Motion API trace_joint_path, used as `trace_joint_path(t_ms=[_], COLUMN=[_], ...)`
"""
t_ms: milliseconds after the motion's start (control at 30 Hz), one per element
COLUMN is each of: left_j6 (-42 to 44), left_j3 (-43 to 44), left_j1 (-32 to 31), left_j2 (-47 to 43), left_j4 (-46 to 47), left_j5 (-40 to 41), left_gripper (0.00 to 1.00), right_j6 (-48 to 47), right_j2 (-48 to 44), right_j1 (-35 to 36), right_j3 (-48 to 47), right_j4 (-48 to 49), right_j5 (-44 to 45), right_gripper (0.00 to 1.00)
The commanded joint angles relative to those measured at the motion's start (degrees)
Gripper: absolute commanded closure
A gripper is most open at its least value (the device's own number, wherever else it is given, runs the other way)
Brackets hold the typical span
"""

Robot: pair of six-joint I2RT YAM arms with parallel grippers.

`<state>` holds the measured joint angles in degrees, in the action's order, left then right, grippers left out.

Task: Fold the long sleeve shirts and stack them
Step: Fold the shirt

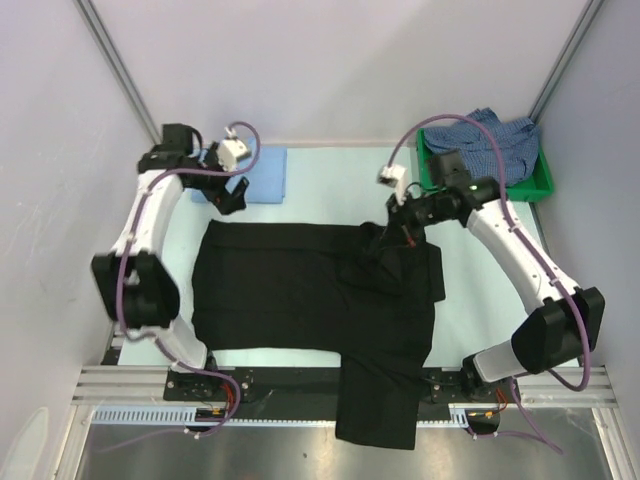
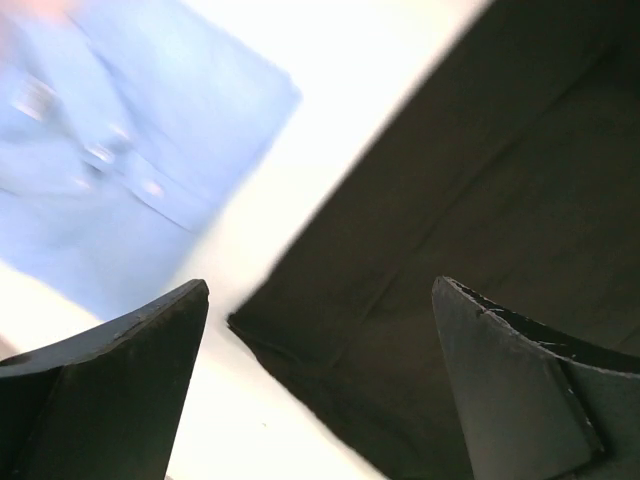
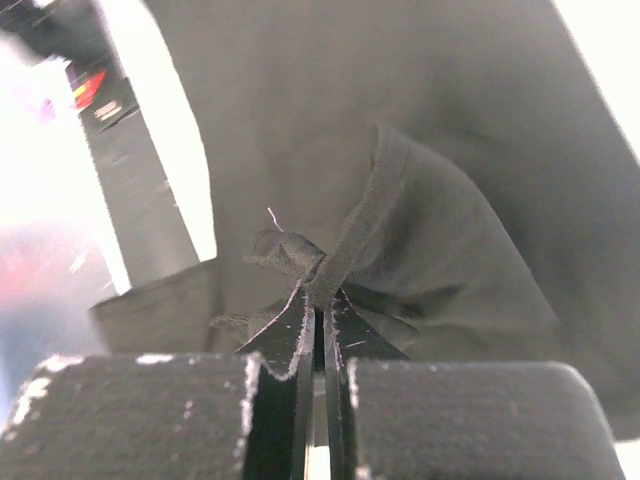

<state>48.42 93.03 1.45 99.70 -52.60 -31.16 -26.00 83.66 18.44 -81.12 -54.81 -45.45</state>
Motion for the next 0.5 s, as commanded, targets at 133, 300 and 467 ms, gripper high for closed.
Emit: trace_joint_path(t_ms=[133, 300, 467], left_j6=[-14.9, -10.0, -0.1], left_j3=[-18.7, -30.0, -41.8], left_j1=[1.0, 0.2, -3.3], left_j2=[-27.6, -39.0, -50.6], left_j4=[18.1, 18.3, 13.8], left_j5=[-24.4, -29.3, -27.8], left_gripper=[0.01, 0.00, 0.01], right_j6=[-4.5, -3.2, 6.8], right_j2=[8.3, 14.4, 18.8], right_j1=[12.9, 20.2, 25.6], right_j3=[-1.1, -2.9, -2.8], right_j4=[-8.2, -12.5, -4.4], right_j5=[-4.6, -8.2, -13.6], right_gripper=[1.00, 1.00, 0.61])
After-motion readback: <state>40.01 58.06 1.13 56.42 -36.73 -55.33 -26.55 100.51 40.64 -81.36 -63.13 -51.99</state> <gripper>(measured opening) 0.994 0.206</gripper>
